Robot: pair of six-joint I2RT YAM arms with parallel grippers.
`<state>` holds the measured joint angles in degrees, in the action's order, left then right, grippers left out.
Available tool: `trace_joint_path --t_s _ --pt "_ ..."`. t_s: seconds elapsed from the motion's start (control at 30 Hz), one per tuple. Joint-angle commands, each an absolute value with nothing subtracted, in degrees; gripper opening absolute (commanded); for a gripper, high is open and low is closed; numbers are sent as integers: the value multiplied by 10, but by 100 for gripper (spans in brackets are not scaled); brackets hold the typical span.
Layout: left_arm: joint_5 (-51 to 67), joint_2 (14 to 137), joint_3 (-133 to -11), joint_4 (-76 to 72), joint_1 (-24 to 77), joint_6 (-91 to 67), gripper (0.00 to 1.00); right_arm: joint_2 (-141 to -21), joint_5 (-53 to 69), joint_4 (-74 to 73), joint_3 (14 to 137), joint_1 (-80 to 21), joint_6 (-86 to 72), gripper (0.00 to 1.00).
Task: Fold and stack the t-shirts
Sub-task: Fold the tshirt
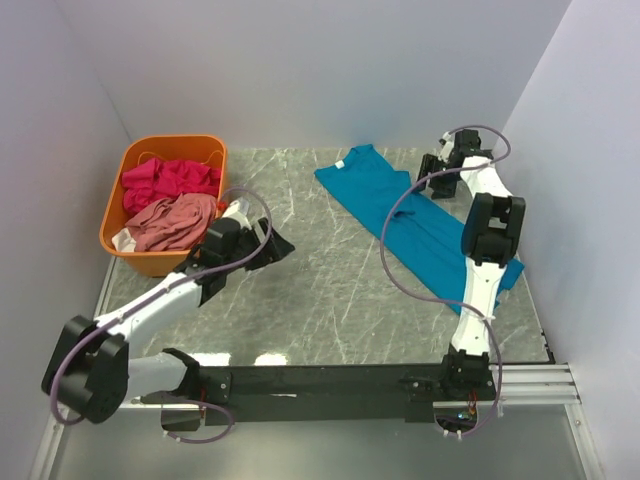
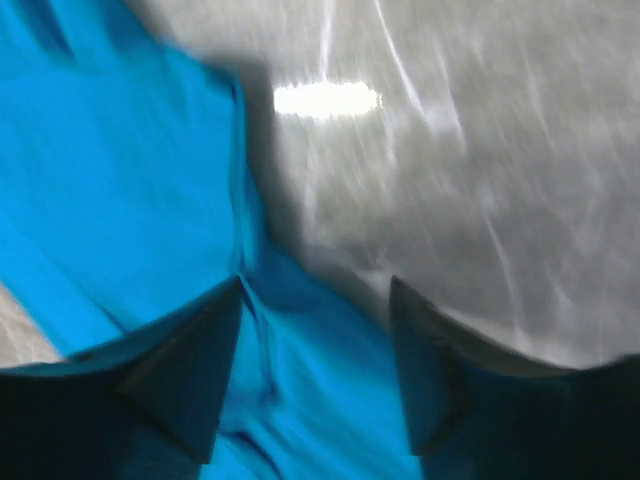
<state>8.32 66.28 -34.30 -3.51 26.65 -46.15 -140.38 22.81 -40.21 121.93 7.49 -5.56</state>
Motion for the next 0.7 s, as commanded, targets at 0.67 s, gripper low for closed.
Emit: trace_joint_path --t_s 0.67 --pt "9 514 -318 12 264 -439 87 -841 -55 -204 474 -192 330 61"
